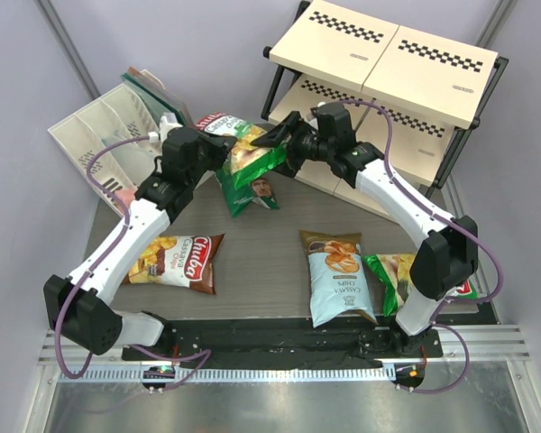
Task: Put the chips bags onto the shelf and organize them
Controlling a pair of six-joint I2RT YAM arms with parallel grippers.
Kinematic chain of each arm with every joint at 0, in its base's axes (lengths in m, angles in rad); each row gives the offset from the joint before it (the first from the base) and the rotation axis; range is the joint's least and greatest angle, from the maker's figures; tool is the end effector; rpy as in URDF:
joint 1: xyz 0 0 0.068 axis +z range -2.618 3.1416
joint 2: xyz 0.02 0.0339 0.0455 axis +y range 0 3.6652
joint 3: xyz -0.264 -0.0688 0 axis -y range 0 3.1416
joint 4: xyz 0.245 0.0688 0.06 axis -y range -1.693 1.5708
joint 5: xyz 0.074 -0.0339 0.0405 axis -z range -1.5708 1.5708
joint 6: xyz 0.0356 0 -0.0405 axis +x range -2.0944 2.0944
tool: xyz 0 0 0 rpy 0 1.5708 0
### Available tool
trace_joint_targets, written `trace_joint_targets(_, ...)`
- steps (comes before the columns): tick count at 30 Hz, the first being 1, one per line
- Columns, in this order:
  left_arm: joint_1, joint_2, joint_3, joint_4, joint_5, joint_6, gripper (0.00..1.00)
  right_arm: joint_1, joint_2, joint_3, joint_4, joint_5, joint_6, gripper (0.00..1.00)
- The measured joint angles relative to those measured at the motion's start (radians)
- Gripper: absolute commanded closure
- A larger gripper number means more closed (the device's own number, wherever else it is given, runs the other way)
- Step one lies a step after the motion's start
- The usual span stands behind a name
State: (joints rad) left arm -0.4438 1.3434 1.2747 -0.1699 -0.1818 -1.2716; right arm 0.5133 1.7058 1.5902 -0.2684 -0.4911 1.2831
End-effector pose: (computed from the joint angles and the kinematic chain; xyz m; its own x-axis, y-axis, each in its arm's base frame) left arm 0.2872 -0.1294 0.3880 -0.3148 -0.8909 -0.3272 -0.1263 0.3810 -0.9159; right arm 0.3433 0.2128 0.3670 -0.8731 0.4785 -0.0937 0.0820 0.3334 0.9392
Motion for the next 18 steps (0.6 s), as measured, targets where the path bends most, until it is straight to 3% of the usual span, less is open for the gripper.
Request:
trace_joint_targets(3,0.001,0.000,-0.006,0.003,0.008,0.005,1.00,0.001,0.000,0.000,-0.001,-0.002,0.001,0.56)
trace_joint_targets(4,0.001,0.000,-0.011,0.005,0.008,0.006,1.00,0.001,0.000,0.000,0.000,-0.001,0.001,0.69)
trace_joint_targets(6,-0.001,0.000,-0.021,0.011,0.012,0.012,1.00,0.001,0.000,-0.001,0.002,0.000,0.005,0.83)
trace_joint_targets(7,-0.002,-0.002,-0.026,0.012,0.018,0.015,0.94,0.001,0.001,-0.002,0.004,-0.001,0.008,0.96)
trace_joint_targets(10,-0.005,-0.013,-0.042,0.014,0.026,0.026,0.68,0.001,0.001,-0.005,0.006,-0.006,0.008,0.99)
trace_joint_targets(11,-0.005,-0.020,-0.045,0.009,0.025,0.034,0.50,0.001,0.001,-0.010,0.010,-0.010,0.007,0.99)
trace_joint_targets(13,-0.008,-0.041,-0.052,-0.014,0.026,0.061,0.35,0.002,0.000,-0.024,0.023,-0.020,0.005,0.99)
trace_joint_targets(18,-0.019,-0.117,-0.055,-0.100,0.003,0.119,0.30,-0.008,-0.002,-0.071,0.023,-0.032,-0.022,0.99)
